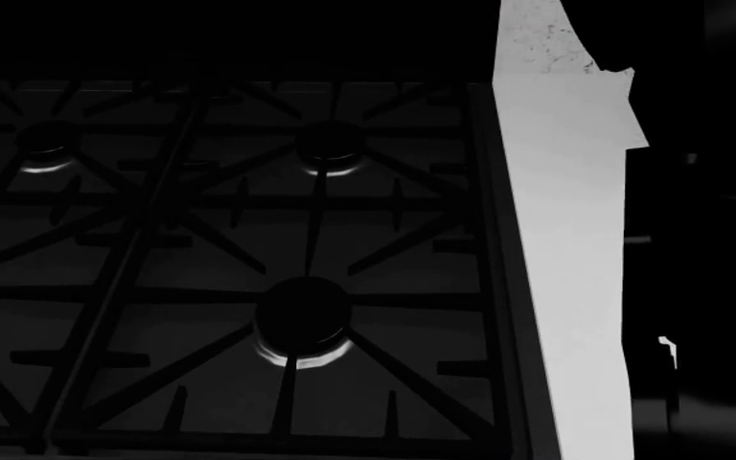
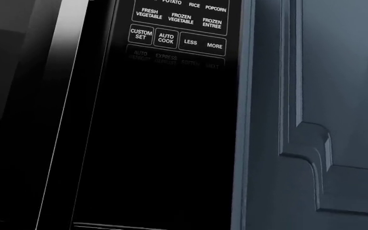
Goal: Press the stop button on the microwave
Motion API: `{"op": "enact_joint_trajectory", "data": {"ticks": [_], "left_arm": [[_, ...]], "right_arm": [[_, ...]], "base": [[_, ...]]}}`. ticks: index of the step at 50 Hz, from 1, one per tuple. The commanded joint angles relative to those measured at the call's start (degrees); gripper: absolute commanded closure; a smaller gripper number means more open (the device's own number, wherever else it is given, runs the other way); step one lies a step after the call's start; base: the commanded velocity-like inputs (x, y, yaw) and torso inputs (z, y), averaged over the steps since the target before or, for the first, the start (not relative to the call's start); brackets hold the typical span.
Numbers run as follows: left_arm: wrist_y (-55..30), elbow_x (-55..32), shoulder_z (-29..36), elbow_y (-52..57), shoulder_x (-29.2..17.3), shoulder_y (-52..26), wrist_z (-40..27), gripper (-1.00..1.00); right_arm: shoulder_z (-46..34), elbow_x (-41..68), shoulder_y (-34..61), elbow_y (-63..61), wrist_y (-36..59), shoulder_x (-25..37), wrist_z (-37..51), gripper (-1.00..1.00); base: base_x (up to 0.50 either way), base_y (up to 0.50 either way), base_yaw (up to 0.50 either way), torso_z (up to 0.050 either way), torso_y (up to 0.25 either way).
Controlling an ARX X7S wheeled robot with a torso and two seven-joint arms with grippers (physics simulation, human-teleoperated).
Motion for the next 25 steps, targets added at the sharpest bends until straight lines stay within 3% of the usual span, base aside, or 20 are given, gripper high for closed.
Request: {"op": "enact_joint_trajectory", "data": {"ticks": [1,25], "left_arm": [[-0.18,0.01,0.18,0.0,-0.02,-0.02,-0.05,-1.0],[0.1,-0.11,0.11,0.0,-0.01,0.01,0.1,-1.0]], "right_arm": [[-0.15,-0.02,-1.29,-0.43,1.6,0.69,1.75,1.0],[-2.34,-2.0,2.77,7.22,-3.24,-0.18,-0.09,1.0]], "base": [[0.0,0.0,0.0,0.0,0.0],[0.0,0.0,0.0,0.0,0.0]]}}
